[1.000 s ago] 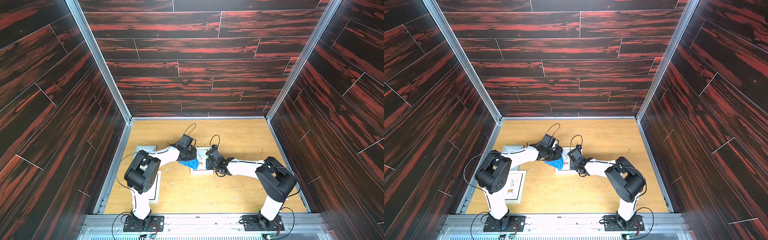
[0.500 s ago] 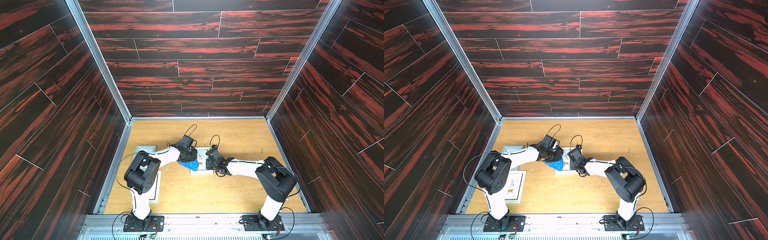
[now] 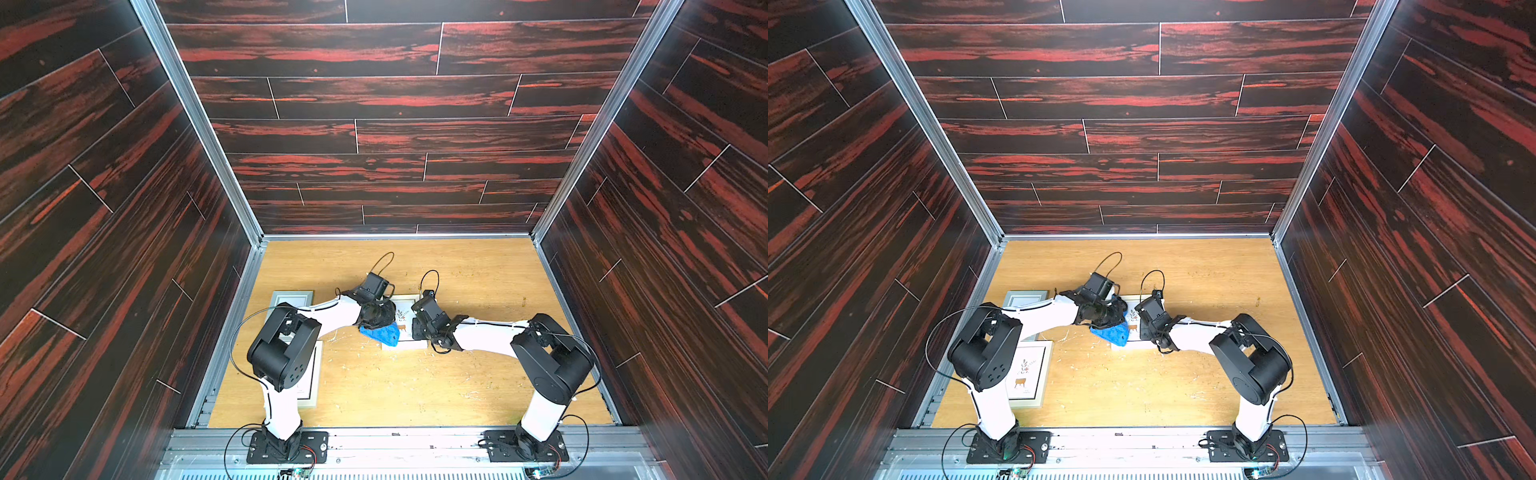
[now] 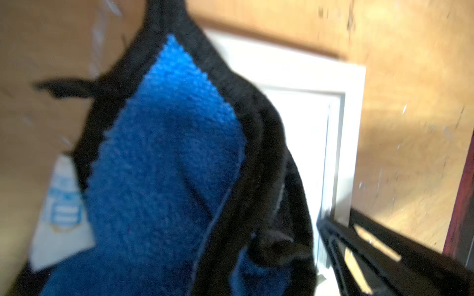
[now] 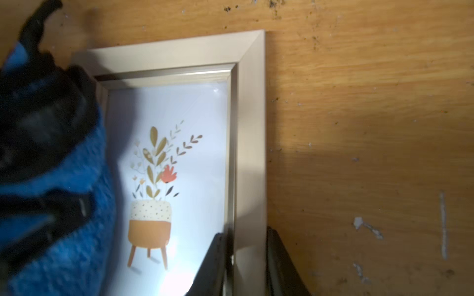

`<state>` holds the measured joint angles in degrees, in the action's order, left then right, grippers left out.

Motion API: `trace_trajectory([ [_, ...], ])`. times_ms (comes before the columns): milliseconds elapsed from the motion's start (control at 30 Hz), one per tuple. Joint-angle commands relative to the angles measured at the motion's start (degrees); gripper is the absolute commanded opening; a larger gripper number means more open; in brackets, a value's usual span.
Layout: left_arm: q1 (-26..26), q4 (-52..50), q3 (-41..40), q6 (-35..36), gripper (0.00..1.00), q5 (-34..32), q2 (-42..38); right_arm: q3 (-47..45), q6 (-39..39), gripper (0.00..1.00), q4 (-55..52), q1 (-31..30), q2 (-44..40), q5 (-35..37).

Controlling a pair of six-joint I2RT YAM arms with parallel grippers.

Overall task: Wipe the picture frame with a cloth
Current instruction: Wipe the dirt from the picture frame.

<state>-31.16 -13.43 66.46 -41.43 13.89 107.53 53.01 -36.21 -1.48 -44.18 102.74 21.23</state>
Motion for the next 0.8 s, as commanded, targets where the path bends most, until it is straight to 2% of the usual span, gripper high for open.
trace_trajectory([
  [0,-2.42,-3.7,-1.73,0.0,0.03,-1.02,-2.92,-0.36,-0.13,0.0,-4.43,0.55,0.49,2.49],
  [167,-4.31,-1.75,-5.96,-2.62,0.04,0.14,-3.96,-0.27,0.0,0.0,-4.59,0.52,0.71,2.4],
  [300,-0.96,-3.3,-1.17,-0.11,0.03,0.0,-0.46,0.03,0.28,0.0,-5.01,0.55,0.47,2.65],
  [400,1.25,-6.16,5.54,2.51,0.03,-0.58,3.31,-0.1,0.2,0.0,-5.03,0.53,0.22,2.63],
  [500,1.5,-8.96,9.81,3.64,0.03,-1.22,5.65,0.04,0.09,0.0,-4.93,0.5,0.4,2.57],
  [567,0.58,-7.81,7.92,2.85,0.03,-0.64,4.27,-0.04,-0.12,0.0,-4.75,0.52,0.44,2.46],
  [767,-4.36,-1.74,-4.94,-2.74,0.03,1.04,-3.11,-0.46,0.01,0.0,-4.68,0.51,0.46,2.39],
])
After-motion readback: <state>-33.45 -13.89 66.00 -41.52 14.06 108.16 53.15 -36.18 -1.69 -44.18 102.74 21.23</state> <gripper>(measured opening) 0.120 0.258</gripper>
